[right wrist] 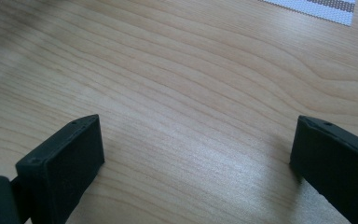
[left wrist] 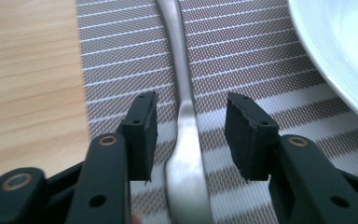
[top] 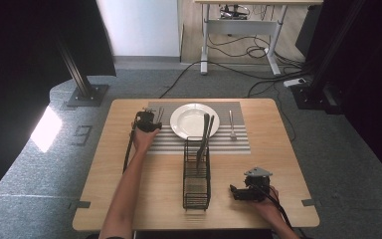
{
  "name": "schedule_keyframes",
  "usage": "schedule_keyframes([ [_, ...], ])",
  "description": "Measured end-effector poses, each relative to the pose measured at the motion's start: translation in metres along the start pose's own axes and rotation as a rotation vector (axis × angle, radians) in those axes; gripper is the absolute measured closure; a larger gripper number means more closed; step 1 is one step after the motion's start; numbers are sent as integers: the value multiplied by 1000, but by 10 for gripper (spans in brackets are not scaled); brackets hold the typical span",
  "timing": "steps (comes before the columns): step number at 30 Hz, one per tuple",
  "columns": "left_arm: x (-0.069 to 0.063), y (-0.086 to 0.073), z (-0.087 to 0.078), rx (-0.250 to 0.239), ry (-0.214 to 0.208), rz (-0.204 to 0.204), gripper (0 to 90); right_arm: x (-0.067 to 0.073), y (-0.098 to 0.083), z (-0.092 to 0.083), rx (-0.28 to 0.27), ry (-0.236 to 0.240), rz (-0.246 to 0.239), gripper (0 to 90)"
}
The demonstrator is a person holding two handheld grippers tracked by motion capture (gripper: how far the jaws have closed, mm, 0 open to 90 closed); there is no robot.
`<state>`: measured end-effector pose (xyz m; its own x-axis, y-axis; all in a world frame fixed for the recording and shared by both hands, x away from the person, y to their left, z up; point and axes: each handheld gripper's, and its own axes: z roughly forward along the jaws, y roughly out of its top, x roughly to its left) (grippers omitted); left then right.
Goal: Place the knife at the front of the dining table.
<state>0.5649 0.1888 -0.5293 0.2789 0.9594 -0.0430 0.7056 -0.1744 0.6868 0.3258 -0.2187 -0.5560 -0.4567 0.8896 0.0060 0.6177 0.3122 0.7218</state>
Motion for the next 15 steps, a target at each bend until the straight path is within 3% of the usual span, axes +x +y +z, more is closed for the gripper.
schedule_keyframes([
  [5,3,-15,-19,5,-44,-35,521,0,0,0,2,4,-2,21],
  [12,4,-31,-32,-12,-36,-21,512,0,0,0,3,9,-6,16],
  [15,4,-34,-32,1,-36,-18,506,0,0,0,3,8,-8,15],
])
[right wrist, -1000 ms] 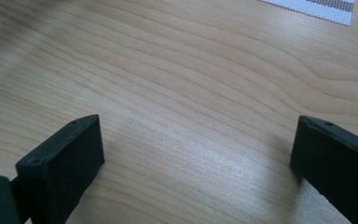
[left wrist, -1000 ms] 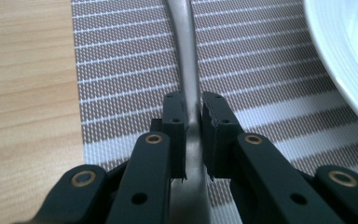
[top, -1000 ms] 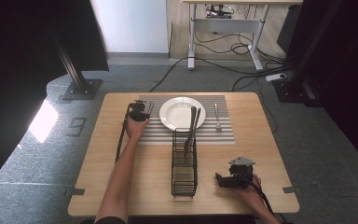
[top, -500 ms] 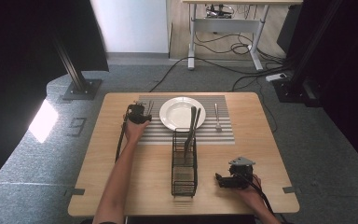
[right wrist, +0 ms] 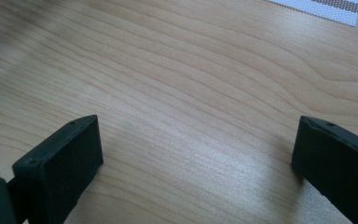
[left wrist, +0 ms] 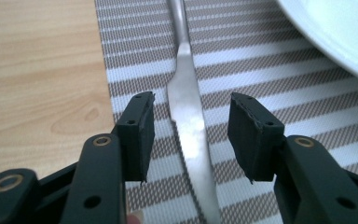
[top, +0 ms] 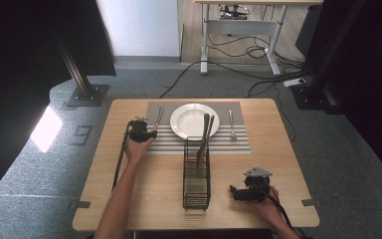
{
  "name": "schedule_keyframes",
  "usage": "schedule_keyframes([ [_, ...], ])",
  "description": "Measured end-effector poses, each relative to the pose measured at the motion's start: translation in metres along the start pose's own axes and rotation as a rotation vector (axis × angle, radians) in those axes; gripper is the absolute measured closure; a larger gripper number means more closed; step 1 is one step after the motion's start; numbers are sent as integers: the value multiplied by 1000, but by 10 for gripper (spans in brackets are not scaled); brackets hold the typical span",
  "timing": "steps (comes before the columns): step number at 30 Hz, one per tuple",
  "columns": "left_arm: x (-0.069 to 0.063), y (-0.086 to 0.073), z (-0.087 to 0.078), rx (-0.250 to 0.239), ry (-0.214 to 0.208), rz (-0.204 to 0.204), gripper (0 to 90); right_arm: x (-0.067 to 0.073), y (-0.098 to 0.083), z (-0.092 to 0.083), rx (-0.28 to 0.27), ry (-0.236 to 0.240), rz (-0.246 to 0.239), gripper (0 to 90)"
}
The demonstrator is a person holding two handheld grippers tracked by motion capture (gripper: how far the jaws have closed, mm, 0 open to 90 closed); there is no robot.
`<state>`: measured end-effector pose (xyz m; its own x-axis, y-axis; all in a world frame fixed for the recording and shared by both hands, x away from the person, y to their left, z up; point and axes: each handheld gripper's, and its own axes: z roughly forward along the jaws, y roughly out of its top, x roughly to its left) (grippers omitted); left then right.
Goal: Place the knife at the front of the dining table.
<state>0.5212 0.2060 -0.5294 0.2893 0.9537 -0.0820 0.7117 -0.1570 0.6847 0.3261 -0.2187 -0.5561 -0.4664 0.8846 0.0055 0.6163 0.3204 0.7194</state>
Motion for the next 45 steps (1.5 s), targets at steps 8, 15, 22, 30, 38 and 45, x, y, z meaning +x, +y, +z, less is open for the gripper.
schedule_keyframes([
  [8,-4,-7,2,35,-3,10,509,0,0,0,0,0,0,15],
  [15,-3,-11,-1,32,-5,17,508,1,0,0,0,-3,5,16],
  [22,-7,-12,-1,27,-12,26,513,1,0,0,0,-3,5,16],
  [30,-13,-13,-2,31,-29,30,516,1,0,0,2,-2,5,16],
  [38,-17,-13,-2,30,-22,39,511,1,0,0,1,-2,5,16],
  [45,-18,-14,-2,30,-23,43,513,0,0,0,1,-1,3,16],
])
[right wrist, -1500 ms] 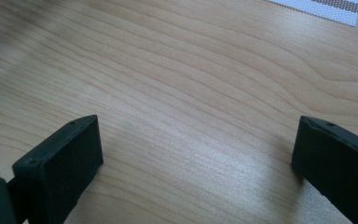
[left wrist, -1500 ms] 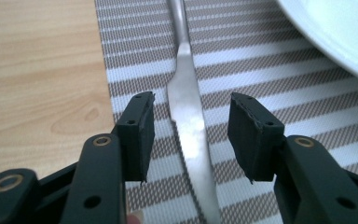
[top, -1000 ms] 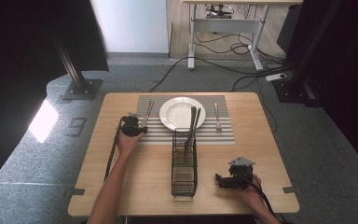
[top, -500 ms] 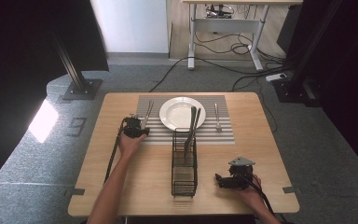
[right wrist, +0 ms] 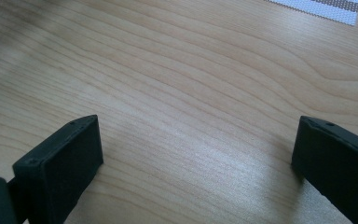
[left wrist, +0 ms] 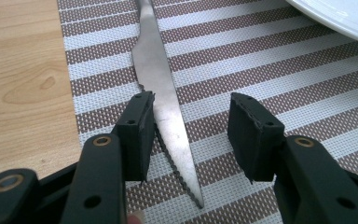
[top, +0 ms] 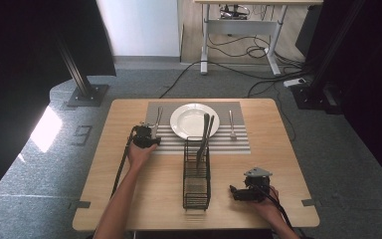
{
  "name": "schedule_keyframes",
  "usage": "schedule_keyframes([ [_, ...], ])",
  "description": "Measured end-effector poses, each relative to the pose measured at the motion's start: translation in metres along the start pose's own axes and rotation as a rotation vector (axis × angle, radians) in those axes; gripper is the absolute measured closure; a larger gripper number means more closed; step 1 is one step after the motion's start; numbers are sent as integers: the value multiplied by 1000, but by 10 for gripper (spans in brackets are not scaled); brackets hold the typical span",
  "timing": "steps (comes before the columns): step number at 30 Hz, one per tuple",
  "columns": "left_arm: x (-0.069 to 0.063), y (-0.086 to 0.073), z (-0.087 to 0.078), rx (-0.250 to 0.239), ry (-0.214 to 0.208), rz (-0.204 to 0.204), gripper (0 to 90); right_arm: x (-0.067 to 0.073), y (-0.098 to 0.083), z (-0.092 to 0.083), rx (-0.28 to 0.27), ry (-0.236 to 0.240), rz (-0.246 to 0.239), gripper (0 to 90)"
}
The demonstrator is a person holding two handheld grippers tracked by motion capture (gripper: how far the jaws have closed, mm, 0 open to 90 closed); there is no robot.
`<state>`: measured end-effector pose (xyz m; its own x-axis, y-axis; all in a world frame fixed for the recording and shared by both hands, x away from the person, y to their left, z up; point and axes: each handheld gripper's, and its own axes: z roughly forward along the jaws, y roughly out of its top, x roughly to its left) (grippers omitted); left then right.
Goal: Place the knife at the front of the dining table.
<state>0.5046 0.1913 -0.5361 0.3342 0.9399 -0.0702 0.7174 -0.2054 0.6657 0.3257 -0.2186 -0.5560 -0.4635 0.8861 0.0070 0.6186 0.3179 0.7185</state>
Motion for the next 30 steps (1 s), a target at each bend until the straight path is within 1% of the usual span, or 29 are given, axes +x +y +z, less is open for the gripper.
schedule_keyframes([
  [6,1,-1,-1,-2,-10,-4,496,0,0,0,0,1,-1,15],
  [9,1,0,-3,-15,-4,-13,436,0,0,0,1,3,-2,14],
  [12,0,1,-11,-42,-16,-12,379,0,0,0,1,3,-3,14],
  [14,-1,2,-20,-57,-25,2,351,0,0,0,0,2,-3,14],
  [17,-2,0,-37,-110,-39,13,331,0,0,0,0,3,-3,14],
  [19,-3,-2,-48,-128,-65,17,316,0,0,0,1,3,-2,14],
  [20,-3,-4,-54,-134,-78,27,309,0,0,0,1,3,-2,13],
  [23,-4,-10,-68,-148,-82,58,295,0,0,0,1,4,-3,13],
  [25,-3,-14,-76,-159,-96,58,295,0,0,0,1,5,-7,11],
  [28,-1,-20,-89,-183,-131,38,296,-1,1,1,1,6,-8,9],
  [30,-1,-23,-95,-192,-140,38,296,-1,1,1,1,6,-9,9],
])
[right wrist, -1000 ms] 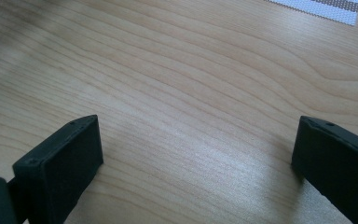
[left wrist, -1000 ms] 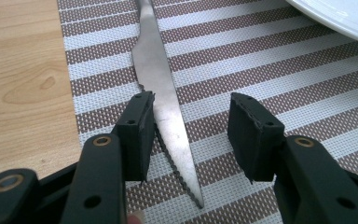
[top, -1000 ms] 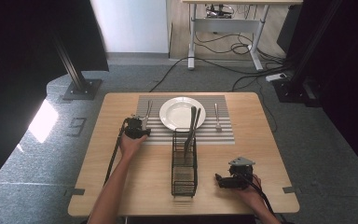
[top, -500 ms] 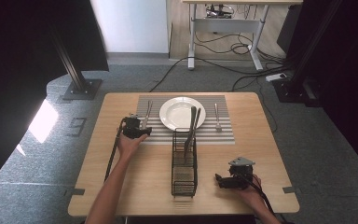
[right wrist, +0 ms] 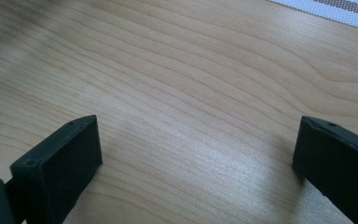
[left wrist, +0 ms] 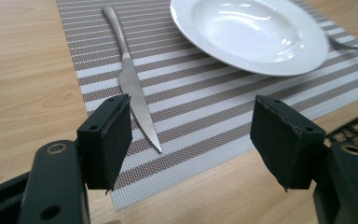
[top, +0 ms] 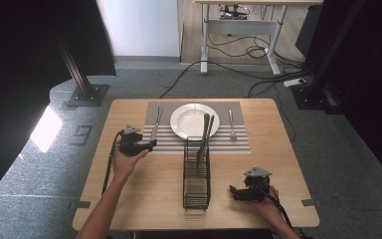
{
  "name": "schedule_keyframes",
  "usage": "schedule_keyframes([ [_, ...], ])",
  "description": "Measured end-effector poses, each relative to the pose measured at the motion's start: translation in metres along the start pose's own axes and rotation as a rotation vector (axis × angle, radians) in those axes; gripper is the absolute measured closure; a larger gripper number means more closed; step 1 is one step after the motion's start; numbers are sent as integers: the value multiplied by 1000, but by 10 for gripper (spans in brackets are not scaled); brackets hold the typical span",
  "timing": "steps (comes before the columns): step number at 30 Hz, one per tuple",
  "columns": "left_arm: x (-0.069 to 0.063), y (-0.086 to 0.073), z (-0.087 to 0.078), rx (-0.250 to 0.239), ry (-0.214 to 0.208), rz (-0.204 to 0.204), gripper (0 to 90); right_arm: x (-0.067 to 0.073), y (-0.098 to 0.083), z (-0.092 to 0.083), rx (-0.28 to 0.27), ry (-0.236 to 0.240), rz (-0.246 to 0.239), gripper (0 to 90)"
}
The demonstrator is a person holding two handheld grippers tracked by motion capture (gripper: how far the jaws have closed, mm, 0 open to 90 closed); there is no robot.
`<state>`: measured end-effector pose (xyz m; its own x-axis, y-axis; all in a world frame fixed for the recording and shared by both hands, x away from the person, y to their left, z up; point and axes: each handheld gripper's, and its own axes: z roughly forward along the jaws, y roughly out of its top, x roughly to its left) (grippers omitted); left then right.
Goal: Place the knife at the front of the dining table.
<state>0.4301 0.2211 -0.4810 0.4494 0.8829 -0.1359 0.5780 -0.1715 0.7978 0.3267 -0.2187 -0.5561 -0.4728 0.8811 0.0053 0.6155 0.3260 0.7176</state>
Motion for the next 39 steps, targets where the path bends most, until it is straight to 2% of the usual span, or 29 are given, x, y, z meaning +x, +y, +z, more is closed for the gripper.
schedule_keyframes([
  [5,-6,-4,-18,-22,-13,6,298,0,0,0,0,1,0,8],
  [11,-16,-15,-36,-40,-49,16,303,0,0,0,0,3,-3,9],
  [21,-44,-41,-62,-42,-106,55,300,0,0,0,0,6,-5,8],
  [28,-55,-60,-72,-31,-140,88,292,0,0,0,0,6,-4,8],
  [33,-57,-65,-71,-19,-127,113,292,0,1,1,1,6,-6,5],
  [39,-53,-66,-72,-18,-122,98,290,0,1,1,2,7,-5,3],
])
